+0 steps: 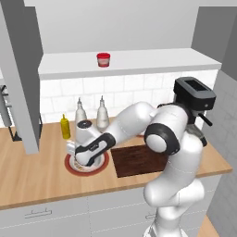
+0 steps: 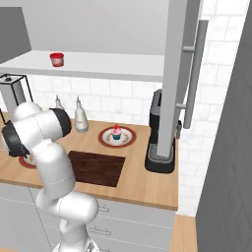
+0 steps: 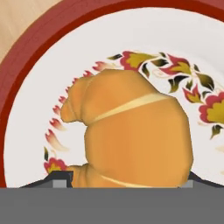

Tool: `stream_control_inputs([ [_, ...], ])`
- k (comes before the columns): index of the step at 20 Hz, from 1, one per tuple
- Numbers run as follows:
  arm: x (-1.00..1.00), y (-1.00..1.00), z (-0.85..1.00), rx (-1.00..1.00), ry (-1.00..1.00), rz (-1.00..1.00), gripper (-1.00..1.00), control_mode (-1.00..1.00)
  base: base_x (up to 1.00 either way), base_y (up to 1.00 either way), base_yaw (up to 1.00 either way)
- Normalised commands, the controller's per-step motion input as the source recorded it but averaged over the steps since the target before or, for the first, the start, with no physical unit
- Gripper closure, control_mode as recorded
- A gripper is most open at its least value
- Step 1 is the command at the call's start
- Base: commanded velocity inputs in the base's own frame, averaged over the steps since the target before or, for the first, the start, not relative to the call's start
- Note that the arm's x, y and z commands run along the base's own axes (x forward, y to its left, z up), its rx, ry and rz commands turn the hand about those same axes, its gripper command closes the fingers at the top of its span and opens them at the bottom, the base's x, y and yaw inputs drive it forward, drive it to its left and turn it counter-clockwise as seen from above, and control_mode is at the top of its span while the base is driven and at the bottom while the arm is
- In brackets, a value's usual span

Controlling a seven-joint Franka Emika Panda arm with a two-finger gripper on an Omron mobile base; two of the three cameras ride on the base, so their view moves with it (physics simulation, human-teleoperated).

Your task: From the different types of pastries on the counter, select a croissant and place it on the cutting board. Then retrieve a jar of jam from the cabinet and place it alongside the croissant on the cutting board.

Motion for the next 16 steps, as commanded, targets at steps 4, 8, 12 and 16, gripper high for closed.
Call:
stream_control_inputs([
  [4,0.0,0.04,-0.16,0.0,0.06,-0.02,1.0,-1.0,0.0,0.0,0.0],
  [8,0.0,0.0,0.31,0.05,0.01,-0.01,1.0,-1.0,0.0,0.0,0.0],
  [12,0.0,0.0,0.48,0.03,0.0,0.0,1.0,-1.0,0.0,0.0,0.0],
  [16,-0.04,-0.07,0.28,0.02,0.0,0.0,1.0,-1.0,0.0,0.0,0.0],
])
